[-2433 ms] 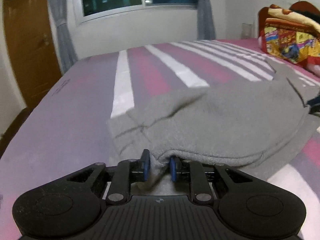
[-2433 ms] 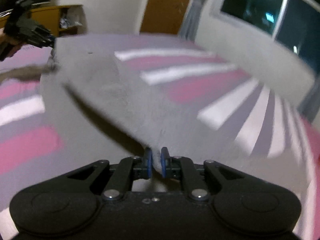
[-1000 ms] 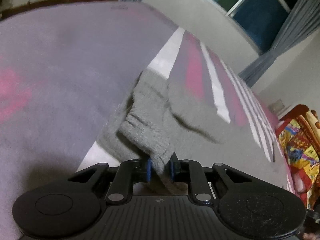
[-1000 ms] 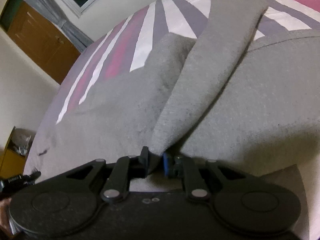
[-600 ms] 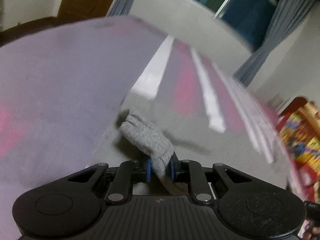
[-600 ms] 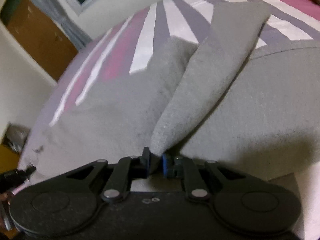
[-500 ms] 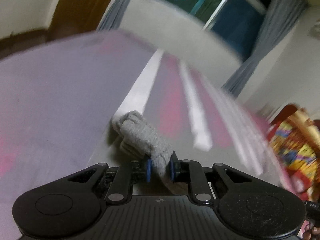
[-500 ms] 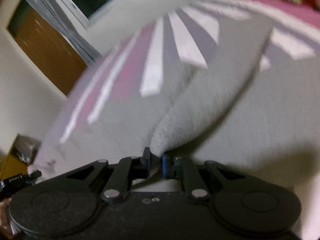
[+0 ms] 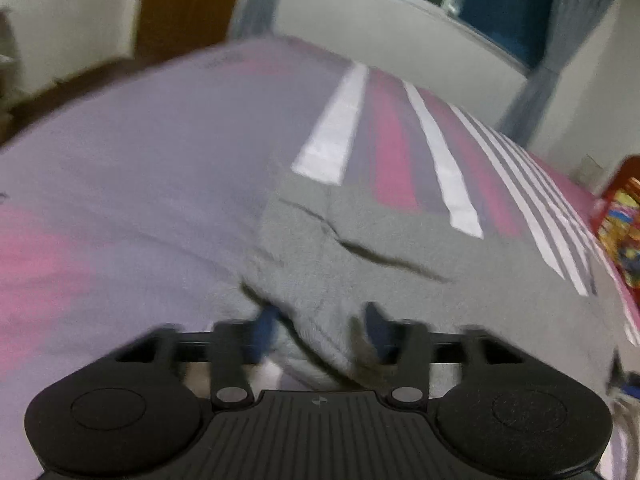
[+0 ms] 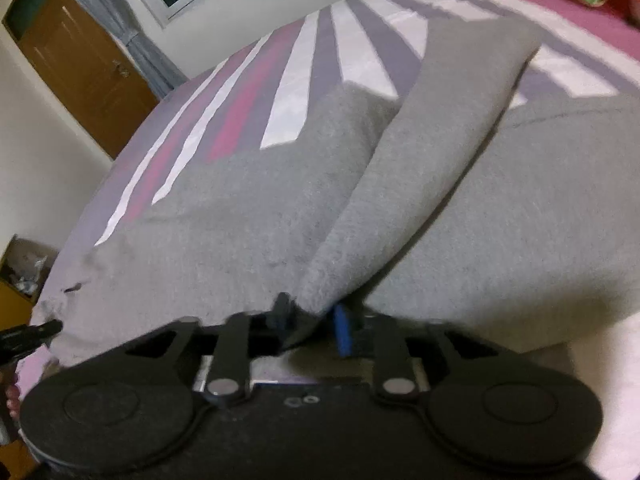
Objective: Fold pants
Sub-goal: 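Lift the cuffs with both tools and fold them over toward the waistband, then open both tools and release the folded cuffs onto the pants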
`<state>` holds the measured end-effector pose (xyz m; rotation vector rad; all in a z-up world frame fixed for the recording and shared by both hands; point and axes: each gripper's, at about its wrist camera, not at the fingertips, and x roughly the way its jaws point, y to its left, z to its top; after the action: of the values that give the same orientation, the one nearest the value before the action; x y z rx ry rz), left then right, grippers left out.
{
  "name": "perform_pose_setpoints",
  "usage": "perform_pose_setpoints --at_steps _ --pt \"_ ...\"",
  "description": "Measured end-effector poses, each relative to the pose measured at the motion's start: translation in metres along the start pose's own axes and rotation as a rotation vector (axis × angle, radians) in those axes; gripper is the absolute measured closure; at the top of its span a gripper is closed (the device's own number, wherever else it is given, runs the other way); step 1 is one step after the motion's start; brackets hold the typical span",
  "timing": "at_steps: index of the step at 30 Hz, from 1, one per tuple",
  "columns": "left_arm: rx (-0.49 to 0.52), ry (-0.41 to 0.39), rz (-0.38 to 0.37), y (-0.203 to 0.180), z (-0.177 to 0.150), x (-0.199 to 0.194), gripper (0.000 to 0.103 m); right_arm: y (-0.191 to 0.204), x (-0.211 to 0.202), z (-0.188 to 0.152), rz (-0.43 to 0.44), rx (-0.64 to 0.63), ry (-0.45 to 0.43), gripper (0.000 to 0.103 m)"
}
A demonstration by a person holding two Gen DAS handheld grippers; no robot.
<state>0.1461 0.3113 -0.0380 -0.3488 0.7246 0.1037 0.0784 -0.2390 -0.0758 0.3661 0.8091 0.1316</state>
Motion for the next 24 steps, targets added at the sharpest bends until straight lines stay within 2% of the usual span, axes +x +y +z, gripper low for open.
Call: perform_pose_setpoints --at_steps 1,2,3,5,6,7,9,14,15,16,17,20,22,23,24 --pt "-0.012 -0.018 0.026 -0.003 -0.002 -0.007 0.033 -0.001 -0.009 0.004 -0.008 0.0 -0.046 0.048" --pt "-0.021 -0.017 0.022 0.0 -0.007 -0.006 0.033 -0.002 -0.02 0.007 -0.027 -0.009 -0.088 0.047" --pt "-0.035 0.002 0.023 -0.001 -0.01 -0.004 0.033 -0.003 -0.026 0.014 -0.043 -0.015 -0.11 0.047" --pt "-0.041 0.054 0.06 -0.007 -0.015 0.006 0.033 0.0 -0.027 0.032 -0.071 -0.022 -0.124 0.038" --pt "-0.035 0.076 0.091 -0.012 -0.016 0.012 0.033 0.002 -0.021 0.042 -0.11 -0.033 -0.11 0.034" --pt "-0.036 0.103 0.114 -0.015 -0.018 0.02 0.033 0.009 -0.007 0.055 -0.14 -0.037 -0.092 0.034" --pt "-0.056 0.146 0.112 -0.016 -0.025 0.032 0.03 0.017 0.014 0.068 -0.207 -0.062 -0.036 0.035" --pt "-0.064 0.143 0.113 -0.017 -0.027 0.038 0.026 0.016 0.066 0.082 -0.351 -0.087 0.122 0.037" --pt "-0.06 0.146 0.11 -0.017 -0.026 0.038 0.026 0.014 0.067 0.083 -0.348 -0.092 0.132 0.05" --pt "-0.059 0.147 0.104 -0.013 -0.029 0.039 0.026 0.009 0.066 0.08 -0.336 -0.097 0.129 0.079" --pt "-0.059 0.147 0.097 -0.013 -0.028 0.039 0.026 0.004 0.06 0.078 -0.307 -0.075 0.121 0.091" --pt "-0.058 0.144 0.076 -0.009 -0.029 0.036 0.026 -0.004 0.029 0.068 -0.251 -0.041 0.043 0.093" --pt "-0.053 0.138 0.068 -0.008 -0.03 0.036 0.026 -0.01 -0.002 0.049 -0.218 -0.009 -0.01 0.094" --pt "-0.052 0.135 0.064 -0.007 -0.032 0.034 0.026 -0.013 -0.014 0.038 -0.211 0.006 -0.034 0.094" --pt "-0.049 0.133 0.062 -0.007 -0.033 0.033 0.026 -0.017 -0.022 0.025 -0.229 0.006 -0.042 0.098"
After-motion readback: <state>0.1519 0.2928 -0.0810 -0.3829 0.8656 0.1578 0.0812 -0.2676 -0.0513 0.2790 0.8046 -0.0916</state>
